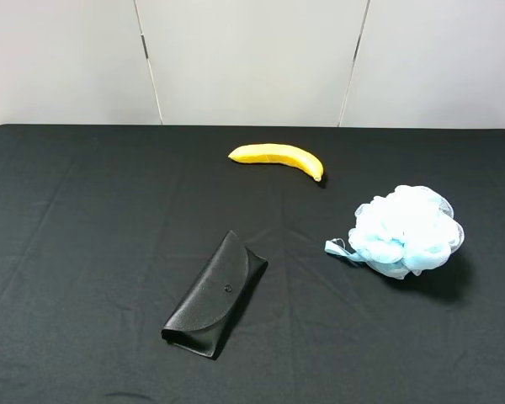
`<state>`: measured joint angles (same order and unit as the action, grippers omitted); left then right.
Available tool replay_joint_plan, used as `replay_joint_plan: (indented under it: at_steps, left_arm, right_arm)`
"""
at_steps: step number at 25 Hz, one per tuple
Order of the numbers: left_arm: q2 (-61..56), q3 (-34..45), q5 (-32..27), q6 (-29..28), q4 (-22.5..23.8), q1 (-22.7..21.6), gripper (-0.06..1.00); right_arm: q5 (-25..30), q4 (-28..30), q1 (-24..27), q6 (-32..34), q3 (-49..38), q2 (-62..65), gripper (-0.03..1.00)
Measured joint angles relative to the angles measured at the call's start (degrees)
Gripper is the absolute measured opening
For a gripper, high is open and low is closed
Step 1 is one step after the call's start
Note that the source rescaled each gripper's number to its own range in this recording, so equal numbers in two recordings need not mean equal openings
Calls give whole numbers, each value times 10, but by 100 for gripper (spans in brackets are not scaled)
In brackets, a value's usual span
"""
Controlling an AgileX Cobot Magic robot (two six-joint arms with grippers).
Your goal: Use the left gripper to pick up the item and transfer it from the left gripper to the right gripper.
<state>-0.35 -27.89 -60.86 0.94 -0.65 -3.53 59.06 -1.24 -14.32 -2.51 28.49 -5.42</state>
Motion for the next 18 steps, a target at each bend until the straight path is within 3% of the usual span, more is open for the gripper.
replay_joint_plan:
  at_steps: [9, 18]
  left_arm:
    - [0, 0, 1, 0, 0, 0, 99]
    - [0, 0, 1, 0, 0, 0, 99]
  right_arm:
    - [-1, 0, 9, 0, 0, 0, 100]
    - [-9, 0, 137, 0, 0, 55, 100]
